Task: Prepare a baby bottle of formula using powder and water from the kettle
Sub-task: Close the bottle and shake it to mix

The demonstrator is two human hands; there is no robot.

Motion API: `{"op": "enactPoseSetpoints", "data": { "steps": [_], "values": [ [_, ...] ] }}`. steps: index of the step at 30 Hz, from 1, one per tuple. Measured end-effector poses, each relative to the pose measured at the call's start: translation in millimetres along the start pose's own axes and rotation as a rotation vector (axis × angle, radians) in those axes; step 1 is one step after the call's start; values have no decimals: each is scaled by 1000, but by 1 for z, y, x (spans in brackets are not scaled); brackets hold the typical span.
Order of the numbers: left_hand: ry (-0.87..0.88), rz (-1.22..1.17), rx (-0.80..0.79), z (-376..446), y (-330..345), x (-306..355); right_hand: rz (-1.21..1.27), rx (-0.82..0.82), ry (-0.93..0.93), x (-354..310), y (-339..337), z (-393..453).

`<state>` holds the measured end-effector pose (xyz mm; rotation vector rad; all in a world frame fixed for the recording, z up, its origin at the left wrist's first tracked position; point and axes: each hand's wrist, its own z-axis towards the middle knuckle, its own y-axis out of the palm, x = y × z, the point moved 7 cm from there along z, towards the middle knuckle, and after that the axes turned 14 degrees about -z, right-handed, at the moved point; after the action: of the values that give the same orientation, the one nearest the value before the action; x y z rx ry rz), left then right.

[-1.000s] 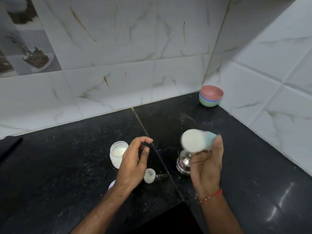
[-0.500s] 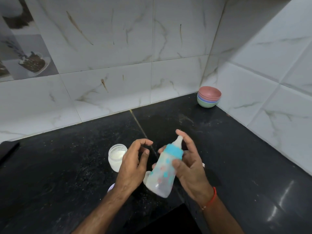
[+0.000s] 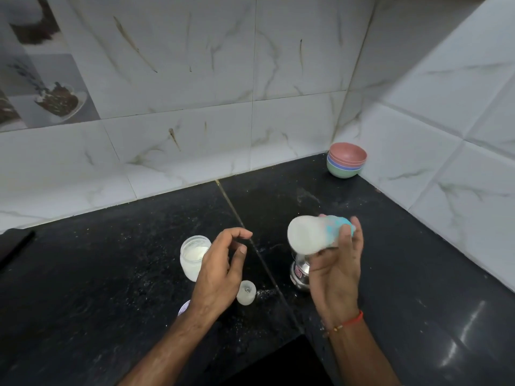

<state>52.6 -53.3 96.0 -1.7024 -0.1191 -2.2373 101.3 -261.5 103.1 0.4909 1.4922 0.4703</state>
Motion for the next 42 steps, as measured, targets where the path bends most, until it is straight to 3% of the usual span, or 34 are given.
{"op": "enactPoseSetpoints", "data": {
  "steps": [1,5,10,11,14,15,18,20,23,25,28,30,34,35,39,40,42],
  "values": [
    [-4,0,-3,-1,0,0,0,10,-7,2,0,-1],
    [-11,6,-16,0,1,-2,-210,-286,39,14,22,-14],
    [-10,-6,-4,-4,0,-1,63,12,5,0,7,-2],
    [-10,-8,-8,-4,0,-1,8,-33,18,4,10,-5],
    [-5,-18,-16,-3,1,-3,-264,-367,62,20,28,-20],
    [0,-15,-12,-3,0,-3,-261,-379,37,17,29,-20],
    [3,-4,10,-4,-3,0,38,-87,36,0,11,-3],
    [-5,-3,10,-5,-3,-1,89,34,6,-2,0,2],
    [0,1,-1,-5,-1,-2,-161,-197,62,13,14,-11],
    [7,1,-4,-4,0,-1,-182,-278,54,13,19,-16],
    [6,-7,5,-4,0,1,39,-7,25,-4,0,-1],
    [2,-7,5,-5,0,-1,37,54,-11,-6,-6,0],
    [4,4,-8,-3,1,-2,-242,-296,47,15,20,-21],
    [3,3,-8,-3,2,-2,-211,-272,33,13,17,-19],
    [1,-4,1,-4,2,-1,73,139,-38,-3,-15,8],
    [0,-4,-2,-4,2,-2,67,147,-39,-2,-15,8],
    [-3,-7,-8,-3,2,-4,-94,-3,13,3,0,0]
  ]
}}
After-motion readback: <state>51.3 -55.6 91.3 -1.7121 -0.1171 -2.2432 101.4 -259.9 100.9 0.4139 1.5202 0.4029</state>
